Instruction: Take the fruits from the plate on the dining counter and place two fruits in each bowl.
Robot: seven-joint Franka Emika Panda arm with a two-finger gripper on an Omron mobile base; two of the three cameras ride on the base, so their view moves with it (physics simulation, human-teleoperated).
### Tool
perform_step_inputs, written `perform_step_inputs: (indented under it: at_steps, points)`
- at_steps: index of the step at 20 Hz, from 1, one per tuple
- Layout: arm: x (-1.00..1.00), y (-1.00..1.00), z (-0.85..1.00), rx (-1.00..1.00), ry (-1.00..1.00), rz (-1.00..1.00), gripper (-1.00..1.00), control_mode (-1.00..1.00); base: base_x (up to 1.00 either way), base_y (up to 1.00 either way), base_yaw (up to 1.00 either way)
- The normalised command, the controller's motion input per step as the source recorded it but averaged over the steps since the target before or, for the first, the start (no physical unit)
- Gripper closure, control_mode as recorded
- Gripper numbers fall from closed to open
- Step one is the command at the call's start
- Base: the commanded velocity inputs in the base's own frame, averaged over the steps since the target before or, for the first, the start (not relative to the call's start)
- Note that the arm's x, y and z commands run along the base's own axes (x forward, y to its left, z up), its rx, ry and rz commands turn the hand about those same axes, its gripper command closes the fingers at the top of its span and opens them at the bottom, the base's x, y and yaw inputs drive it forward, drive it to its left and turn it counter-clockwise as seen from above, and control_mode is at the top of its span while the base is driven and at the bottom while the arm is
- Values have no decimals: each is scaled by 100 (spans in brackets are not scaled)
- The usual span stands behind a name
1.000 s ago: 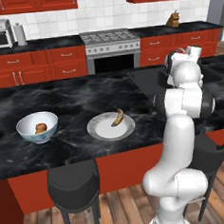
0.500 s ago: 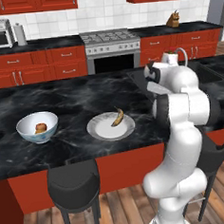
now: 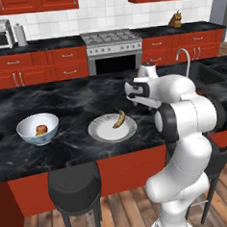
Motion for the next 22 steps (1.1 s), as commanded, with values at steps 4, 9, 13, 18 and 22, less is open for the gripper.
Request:
perform_step_inputs:
  at_steps: [4,9,13,18,22]
  points:
    - [44,60,-28,0,-1,6,-100,-100,0,0,0]
    - [52,30,-44,0,2,11,-100,-100,0,0,0]
    - [57,25,-37,0,1,15,-100,-100,0,0,0]
    - [40,21,-32,0,1,11,-100,-100,0,0,0]
    - [27,4,-31,0,3,2,-100,-100,0,0,0]
